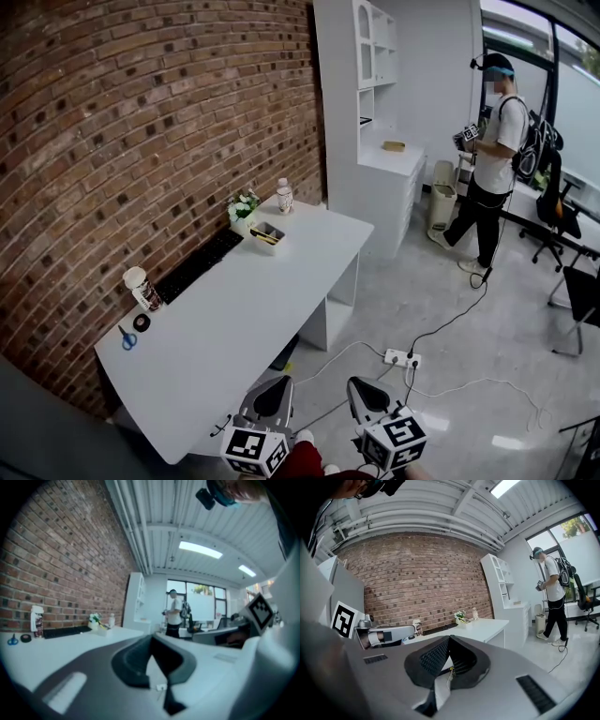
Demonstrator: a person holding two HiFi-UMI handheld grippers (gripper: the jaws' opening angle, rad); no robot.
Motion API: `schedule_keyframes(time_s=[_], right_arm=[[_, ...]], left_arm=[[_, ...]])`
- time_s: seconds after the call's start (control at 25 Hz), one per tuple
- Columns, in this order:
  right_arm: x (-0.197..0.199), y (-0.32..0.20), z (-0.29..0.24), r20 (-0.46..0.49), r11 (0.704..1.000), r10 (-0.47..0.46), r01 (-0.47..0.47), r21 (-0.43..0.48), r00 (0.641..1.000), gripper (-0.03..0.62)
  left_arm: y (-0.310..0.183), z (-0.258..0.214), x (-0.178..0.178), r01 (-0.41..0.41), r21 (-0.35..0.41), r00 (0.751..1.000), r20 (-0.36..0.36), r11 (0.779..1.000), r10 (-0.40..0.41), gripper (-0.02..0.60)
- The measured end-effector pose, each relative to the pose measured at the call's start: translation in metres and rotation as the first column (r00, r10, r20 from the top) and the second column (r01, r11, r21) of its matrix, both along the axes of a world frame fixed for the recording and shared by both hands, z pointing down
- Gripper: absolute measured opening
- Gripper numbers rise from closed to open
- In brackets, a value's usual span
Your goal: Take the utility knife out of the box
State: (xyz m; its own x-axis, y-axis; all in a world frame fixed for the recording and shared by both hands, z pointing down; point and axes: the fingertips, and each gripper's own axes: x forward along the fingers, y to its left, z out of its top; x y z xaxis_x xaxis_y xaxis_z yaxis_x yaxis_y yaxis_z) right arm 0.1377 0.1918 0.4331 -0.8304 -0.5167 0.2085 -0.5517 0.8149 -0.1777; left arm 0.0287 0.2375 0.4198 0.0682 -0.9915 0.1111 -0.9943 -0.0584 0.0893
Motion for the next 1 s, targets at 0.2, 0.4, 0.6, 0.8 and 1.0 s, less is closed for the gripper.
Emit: schedule_keyframes(time_s=[0.2,0.4,0.6,0.8,1.0], right_arm=[[0.004,-0.016,0.01,-0.014,0.999,0.027,-0.028,-0.035,1.0,0.008],[-0.008,-0.036,0.012,-0.013,0.999,0.029,-0.029,-0.03,1.0,0.008],[-0.027,-0.066,0.02,-0.031,0.999,0.023,-0.024,-0.036,0.999,0.008],[-0.058,-0.106,0.021,-0.055,0.999,0.007,-0.01,-0.044,0.998,0.008],[-0.092,-0.145,0.024,-0.064,0.998,-0.016,0.012,-0.058,0.998,0.008]], left_arm=[[-0.012,0.003,-0.011,0.013,-0.01,1.0,0.005,1.0,-0.012,0.003],[-0.037,0.006,-0.026,0.014,-0.006,1.0,0.014,1.0,-0.014,0.003],[-0.071,0.013,-0.047,0.017,-0.012,1.0,0.004,1.0,-0.017,0.003],[-0.115,0.017,-0.071,0.021,-0.013,1.0,-0.02,1.0,-0.021,0.003],[-0.153,0.022,-0.099,0.027,-0.026,0.999,-0.021,0.999,-0.028,0.003]])
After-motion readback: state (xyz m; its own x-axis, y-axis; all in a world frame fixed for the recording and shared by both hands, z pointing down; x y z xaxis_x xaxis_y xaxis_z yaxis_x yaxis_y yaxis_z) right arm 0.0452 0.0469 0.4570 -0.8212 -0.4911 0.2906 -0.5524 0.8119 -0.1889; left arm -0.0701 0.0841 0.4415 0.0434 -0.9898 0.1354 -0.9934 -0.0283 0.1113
